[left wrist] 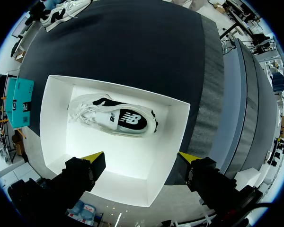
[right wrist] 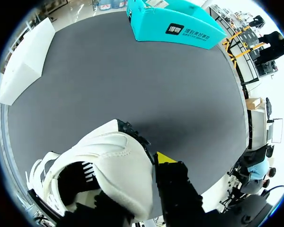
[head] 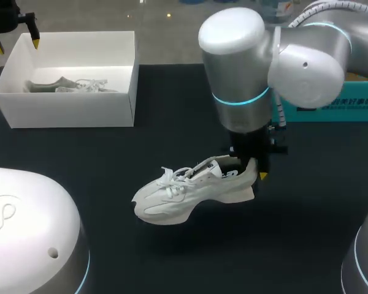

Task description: Take the shoe out of the shoebox, open the shoe tongue, remove and reinsert the insole, then place the shoe into the shoebox

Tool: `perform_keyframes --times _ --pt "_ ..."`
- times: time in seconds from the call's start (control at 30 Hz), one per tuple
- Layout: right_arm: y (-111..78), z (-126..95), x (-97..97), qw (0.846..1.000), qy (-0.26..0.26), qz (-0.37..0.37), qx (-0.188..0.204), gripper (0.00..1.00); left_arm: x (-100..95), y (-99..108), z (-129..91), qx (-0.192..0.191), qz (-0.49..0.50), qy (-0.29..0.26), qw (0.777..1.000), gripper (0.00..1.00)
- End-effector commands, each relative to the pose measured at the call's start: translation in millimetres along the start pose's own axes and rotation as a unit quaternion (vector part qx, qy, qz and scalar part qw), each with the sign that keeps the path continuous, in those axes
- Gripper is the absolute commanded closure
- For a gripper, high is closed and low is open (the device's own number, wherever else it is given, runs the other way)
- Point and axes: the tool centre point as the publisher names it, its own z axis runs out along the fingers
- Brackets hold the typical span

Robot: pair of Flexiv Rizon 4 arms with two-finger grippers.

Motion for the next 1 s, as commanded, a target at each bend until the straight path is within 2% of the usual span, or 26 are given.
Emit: perform_keyframes --times 0.03,0.1,0.17,0.3,0.53,0.63,0.67,0.7,1.0 --pt "-5.3 30.2 28.2 1.0 0.0 0.023 -0.001 1.0 0.1 0.1 -0.1 0.0 0.001 0.001 1.0 0.0" --pt "-3.6 44.5 35.6 0.999 -0.027 0.015 0.008 1.0 0.1 0.1 -0.1 0.0 0.001 0.001 1.0 0.0" --pt "-2.9 57.0 40.0 1.0 -0.011 0.011 0.01 1.0 0.1 0.1 -0.1 0.0 0.001 0.001 1.0 0.0" --pt "-2.8 80.0 45.6 1.0 -0.022 0.004 0.014 1.0 0.1 0.1 -0.1 0.0 0.001 0.001 1.0 0.0" --pt "-1.0 102.8 53.8 0.999 -0.031 -0.008 0.02 1.0 0.1 0.1 -0.1 0.0 0.001 0.001 1.0 0.0" --pt "-1.1 105.6 53.4 0.999 -0.024 -0.007 0.025 1.0 0.1 0.1 -0.1 0.0 0.001 0.001 1.0 0.0" --pt "-2.1 103.2 52.4 0.999 -0.024 -0.007 0.025 0.57 0.1 0.1 -0.1 0.0 0.001 0.001 1.0 0.0" --pt "-2.9 100.0 51.0 0.999 -0.023 -0.007 0.025 0.0 0.1 0.1 -0.1 0.0 0.001 0.001 1.0 0.0" --pt "-5.5 38.8 29.1 0.999 0.014 -0.033 -0.003 0.0 0.1 0.1 -0.1 0.0 0.001 0.001 1.0 0.0"
